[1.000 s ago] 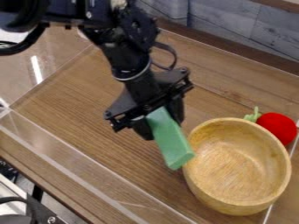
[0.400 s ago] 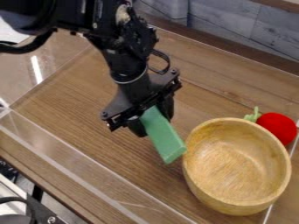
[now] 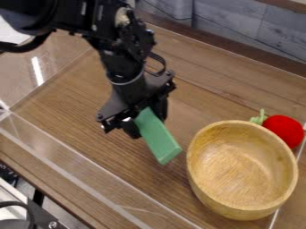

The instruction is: Remove the green stick from the brown bowl and put it on the table

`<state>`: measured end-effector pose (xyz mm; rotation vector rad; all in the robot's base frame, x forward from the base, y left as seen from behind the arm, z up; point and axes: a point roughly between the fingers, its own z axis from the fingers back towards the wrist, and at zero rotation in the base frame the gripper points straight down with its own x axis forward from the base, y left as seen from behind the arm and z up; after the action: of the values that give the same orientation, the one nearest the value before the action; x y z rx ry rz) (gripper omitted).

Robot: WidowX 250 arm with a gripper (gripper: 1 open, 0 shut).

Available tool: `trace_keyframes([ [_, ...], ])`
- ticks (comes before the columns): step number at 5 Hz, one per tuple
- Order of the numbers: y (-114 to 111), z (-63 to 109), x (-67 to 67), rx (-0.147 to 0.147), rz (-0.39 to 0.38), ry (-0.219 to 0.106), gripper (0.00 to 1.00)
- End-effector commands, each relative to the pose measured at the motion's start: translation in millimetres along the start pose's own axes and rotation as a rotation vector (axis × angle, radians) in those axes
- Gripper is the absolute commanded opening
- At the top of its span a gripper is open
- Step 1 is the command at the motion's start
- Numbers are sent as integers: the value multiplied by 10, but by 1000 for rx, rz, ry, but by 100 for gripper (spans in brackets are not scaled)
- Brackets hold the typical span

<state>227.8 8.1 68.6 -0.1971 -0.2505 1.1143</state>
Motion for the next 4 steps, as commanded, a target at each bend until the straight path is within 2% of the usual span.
trace_keyframes([
  [1,-96,58,191,-13,36,-37,0],
  [3,-1,38,187,15,30,-63,0],
  [4,48,-25,283,32,72,-81,0],
])
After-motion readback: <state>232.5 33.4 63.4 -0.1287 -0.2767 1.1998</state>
